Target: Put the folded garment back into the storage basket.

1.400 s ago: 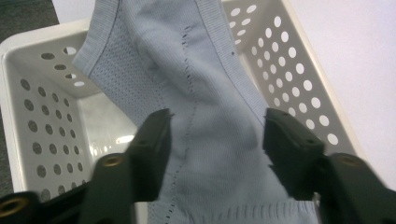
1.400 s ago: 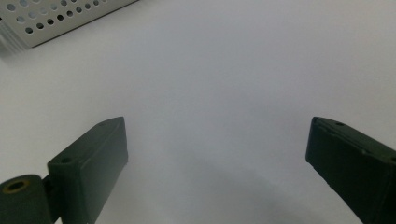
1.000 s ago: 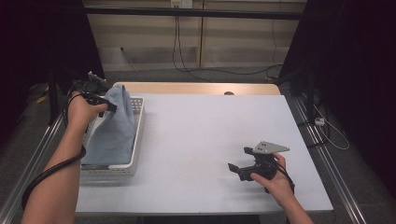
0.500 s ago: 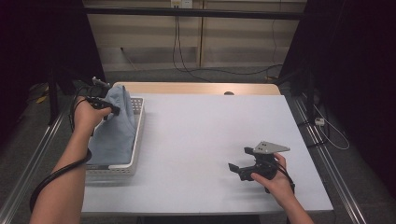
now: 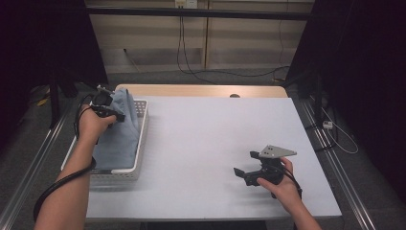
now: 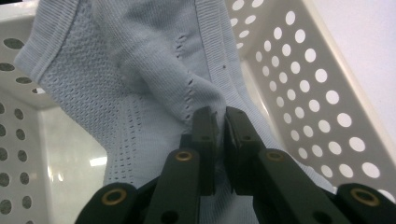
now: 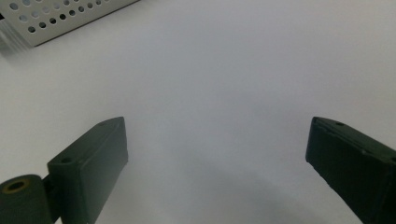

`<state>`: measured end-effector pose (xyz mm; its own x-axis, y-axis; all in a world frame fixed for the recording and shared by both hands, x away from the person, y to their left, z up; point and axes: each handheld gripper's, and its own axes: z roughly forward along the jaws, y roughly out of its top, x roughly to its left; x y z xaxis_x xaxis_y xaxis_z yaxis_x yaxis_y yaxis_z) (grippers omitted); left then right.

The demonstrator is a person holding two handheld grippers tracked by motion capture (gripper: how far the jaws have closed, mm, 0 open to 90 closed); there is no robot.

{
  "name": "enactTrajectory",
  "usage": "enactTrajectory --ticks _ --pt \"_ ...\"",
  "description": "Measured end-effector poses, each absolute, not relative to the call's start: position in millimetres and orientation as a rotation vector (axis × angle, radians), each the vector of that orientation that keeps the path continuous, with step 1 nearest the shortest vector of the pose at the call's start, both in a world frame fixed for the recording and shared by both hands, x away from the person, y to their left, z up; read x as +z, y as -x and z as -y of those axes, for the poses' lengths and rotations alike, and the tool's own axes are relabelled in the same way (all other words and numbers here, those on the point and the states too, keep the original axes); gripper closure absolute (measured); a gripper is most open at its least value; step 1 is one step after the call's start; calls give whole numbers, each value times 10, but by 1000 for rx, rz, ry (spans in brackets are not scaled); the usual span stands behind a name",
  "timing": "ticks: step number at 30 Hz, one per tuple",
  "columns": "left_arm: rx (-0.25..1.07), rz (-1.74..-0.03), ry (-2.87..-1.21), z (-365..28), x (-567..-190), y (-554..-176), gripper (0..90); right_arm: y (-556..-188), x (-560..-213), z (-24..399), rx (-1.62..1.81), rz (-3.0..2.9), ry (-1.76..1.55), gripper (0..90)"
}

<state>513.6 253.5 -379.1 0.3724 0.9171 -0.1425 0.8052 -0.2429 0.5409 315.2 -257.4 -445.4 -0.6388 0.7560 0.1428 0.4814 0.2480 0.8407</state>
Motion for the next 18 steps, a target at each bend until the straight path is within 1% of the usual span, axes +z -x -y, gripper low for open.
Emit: enactTrajectory --ticks 18 --pt "239 -1451 -2122 -2488 -4038 -5101 820 -3152 -4457 2563 1339 -2237 -1143 54"
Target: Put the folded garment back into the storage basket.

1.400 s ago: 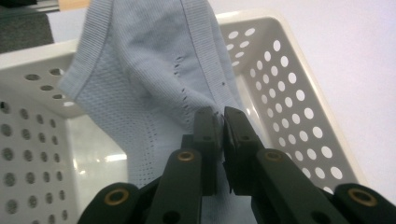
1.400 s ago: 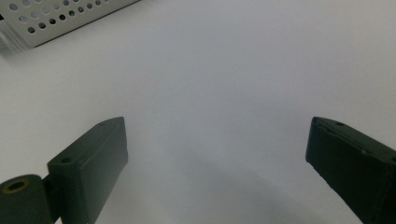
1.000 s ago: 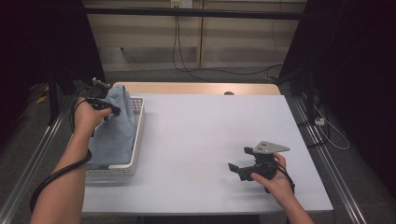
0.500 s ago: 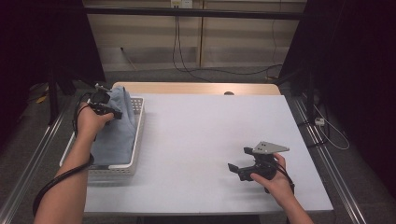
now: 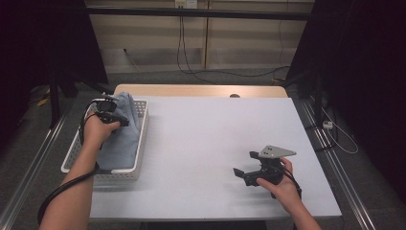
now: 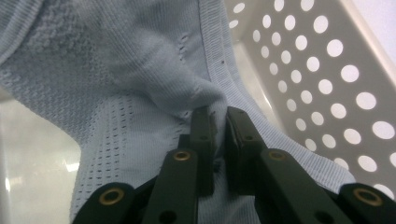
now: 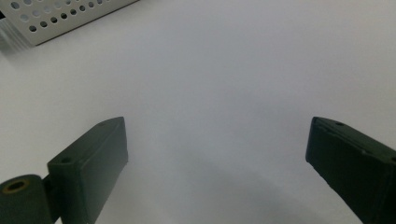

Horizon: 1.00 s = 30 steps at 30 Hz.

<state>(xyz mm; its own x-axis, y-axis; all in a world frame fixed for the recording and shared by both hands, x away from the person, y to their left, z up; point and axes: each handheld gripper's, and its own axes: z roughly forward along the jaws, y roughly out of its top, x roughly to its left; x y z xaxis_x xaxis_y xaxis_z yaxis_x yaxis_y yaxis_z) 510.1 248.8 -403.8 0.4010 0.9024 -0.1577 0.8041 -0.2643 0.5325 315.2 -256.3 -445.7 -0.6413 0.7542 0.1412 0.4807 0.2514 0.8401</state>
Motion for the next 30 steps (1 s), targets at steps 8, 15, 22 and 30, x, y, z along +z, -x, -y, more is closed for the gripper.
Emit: enactTrajectory --ticks 8,15,22,30 --pt "215 -1443 -2123 -2499 -4122 -5073 821 -3147 -4456 2557 1339 -2238 -1142 54" --pt "163 -1429 -2136 -2482 -4166 -5048 833 -3147 -4459 2552 1337 -2243 -1136 54" --pt "128 -1397 -2150 -2470 -4131 -4993 840 -3147 -4461 2543 1335 -2246 -1136 54" --pt "170 -1417 -2115 -2507 -4151 -5023 833 -3138 -4452 2544 1334 -2242 -1132 54"
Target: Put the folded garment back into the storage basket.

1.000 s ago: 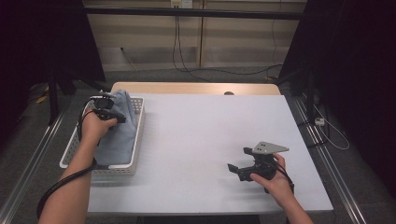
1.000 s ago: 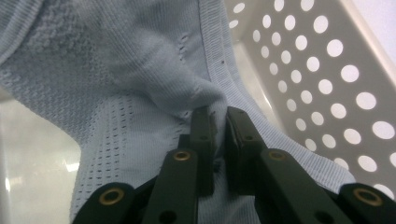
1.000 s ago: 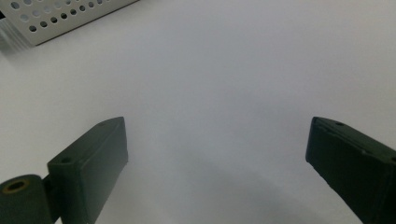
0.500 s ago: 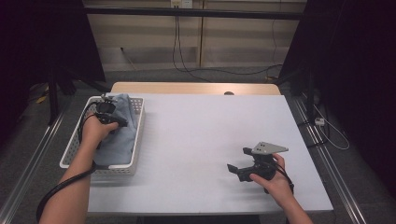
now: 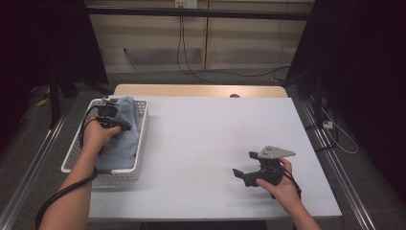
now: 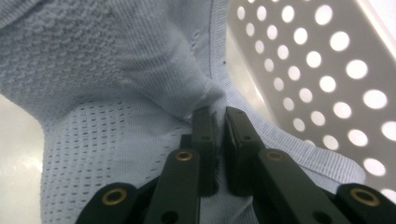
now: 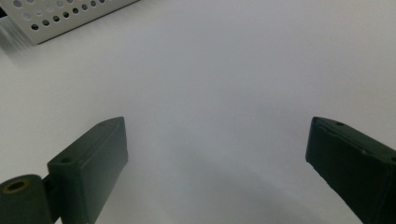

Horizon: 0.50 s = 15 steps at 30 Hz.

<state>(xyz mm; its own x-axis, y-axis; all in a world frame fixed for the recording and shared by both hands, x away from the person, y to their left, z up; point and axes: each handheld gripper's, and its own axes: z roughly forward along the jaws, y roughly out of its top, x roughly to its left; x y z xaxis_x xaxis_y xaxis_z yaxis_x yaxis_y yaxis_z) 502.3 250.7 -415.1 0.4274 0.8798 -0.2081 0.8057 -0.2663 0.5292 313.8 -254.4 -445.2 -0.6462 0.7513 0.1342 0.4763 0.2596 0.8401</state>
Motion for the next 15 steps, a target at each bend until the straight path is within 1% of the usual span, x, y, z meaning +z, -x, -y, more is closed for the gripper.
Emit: enactTrajectory --ticks 5,11,15 --pt "220 -1422 -2117 -2531 -4149 -5057 832 -3147 -4458 2546 1336 -2245 -1136 54" --pt "244 -1430 -2114 -2545 -4200 -5080 829 -3148 -4457 2536 1337 -2246 -1129 54" --pt "253 -1424 -2115 -2545 -4154 -5073 816 -3140 -4449 2542 1340 -2241 -1132 54"
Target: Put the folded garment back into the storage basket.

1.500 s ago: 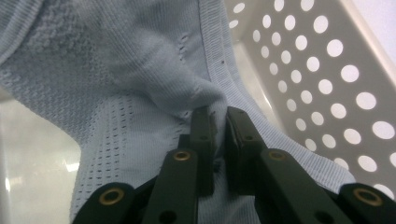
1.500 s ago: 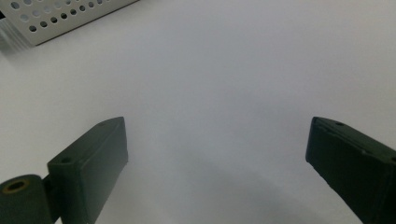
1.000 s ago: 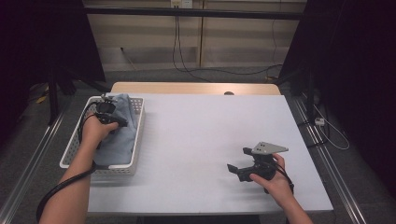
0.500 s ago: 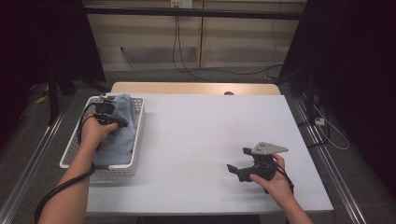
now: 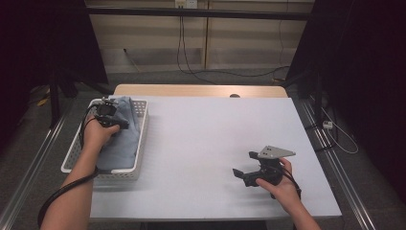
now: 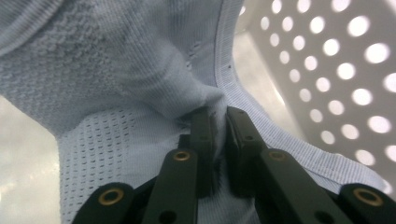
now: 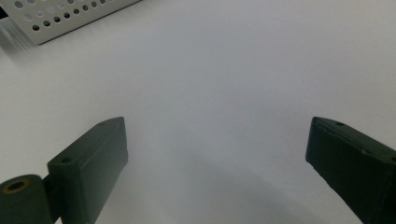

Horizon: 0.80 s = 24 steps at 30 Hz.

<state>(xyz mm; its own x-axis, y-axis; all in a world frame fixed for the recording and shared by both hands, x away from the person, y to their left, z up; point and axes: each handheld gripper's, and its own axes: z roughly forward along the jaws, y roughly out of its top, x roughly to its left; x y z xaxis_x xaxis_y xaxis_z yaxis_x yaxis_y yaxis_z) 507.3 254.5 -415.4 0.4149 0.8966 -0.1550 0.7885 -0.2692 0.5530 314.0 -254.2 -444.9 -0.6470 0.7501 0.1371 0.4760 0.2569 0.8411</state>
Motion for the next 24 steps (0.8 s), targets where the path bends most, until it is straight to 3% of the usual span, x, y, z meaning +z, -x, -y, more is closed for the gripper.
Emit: enactTrajectory --ticks 5,11,24 --pt "255 -1414 -2111 -2602 -3985 -5046 822 -3142 -4447 2539 1342 -2240 -1130 54" --pt "242 -1418 -2118 -2647 -3824 -4978 892 -3145 -4442 2532 1344 -2241 -1128 54" --pt "202 -1451 -2121 -2663 -4095 -4911 900 -3149 -4434 2522 1346 -2242 -1124 54"
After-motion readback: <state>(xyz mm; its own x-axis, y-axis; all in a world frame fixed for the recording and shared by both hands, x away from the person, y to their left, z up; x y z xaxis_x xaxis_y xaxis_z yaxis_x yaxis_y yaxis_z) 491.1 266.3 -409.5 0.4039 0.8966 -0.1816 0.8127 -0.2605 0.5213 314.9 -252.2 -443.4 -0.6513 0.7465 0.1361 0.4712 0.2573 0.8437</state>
